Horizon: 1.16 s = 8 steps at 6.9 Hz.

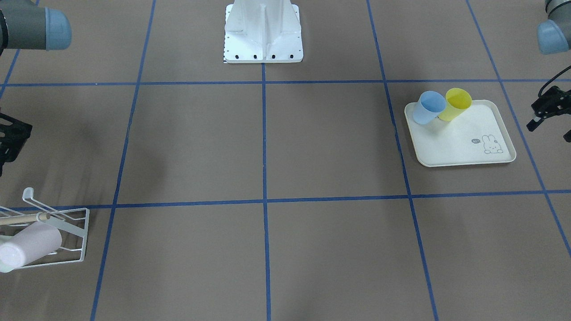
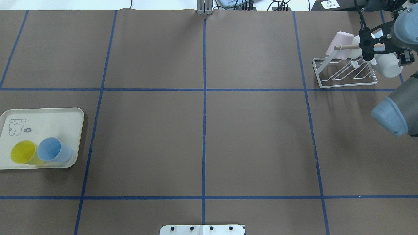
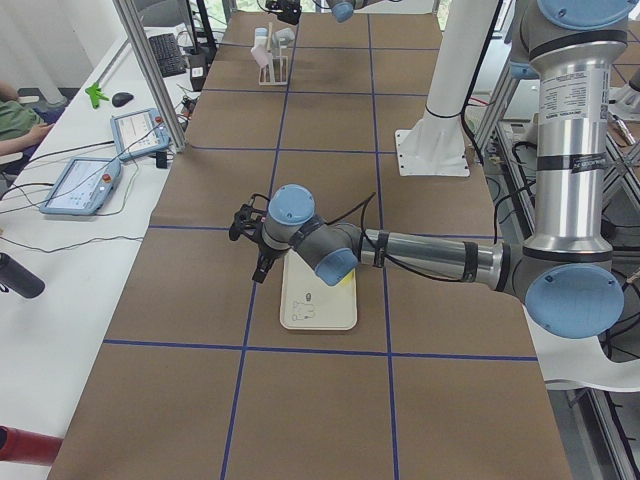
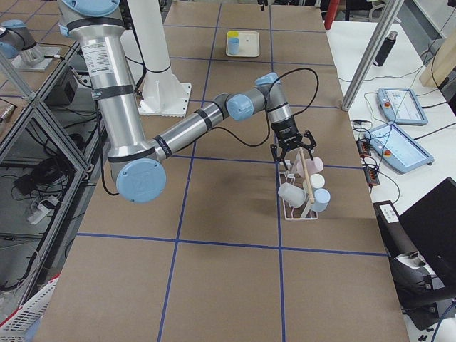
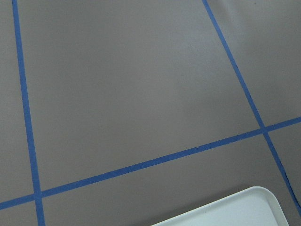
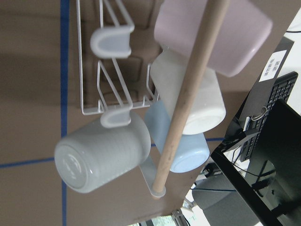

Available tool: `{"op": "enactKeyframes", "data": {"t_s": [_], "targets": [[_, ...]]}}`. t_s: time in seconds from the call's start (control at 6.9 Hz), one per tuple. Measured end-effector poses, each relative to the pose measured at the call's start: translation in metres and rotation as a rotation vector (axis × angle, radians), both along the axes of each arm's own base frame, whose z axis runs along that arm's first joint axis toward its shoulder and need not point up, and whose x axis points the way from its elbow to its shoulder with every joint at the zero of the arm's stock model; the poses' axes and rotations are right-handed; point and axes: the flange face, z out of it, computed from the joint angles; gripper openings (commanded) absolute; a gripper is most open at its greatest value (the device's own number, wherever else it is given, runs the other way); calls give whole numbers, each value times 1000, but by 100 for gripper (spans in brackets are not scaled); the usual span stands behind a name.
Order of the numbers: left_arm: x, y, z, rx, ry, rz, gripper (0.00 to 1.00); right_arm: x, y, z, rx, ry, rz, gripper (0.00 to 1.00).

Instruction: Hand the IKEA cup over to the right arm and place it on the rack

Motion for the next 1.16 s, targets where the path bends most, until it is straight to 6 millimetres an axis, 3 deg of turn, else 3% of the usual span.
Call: {"op": "enactKeyframes", "data": {"t_s": [0.29, 0.58, 0.87, 1.16], "targets": [[0, 3, -7, -31, 20, -31, 100, -5, 24, -39, -92, -303, 110, 98], [3, 29, -4, -65, 25, -30, 100, -11, 47, -83, -218, -589, 238, 98], [38, 63, 11, -115, -17, -11, 100, -19, 64, -121, -331, -844, 363, 99], [79, 104, 32, -138, -50, 16, 100, -43, 76, -148, -420, -970, 421, 99]]}}
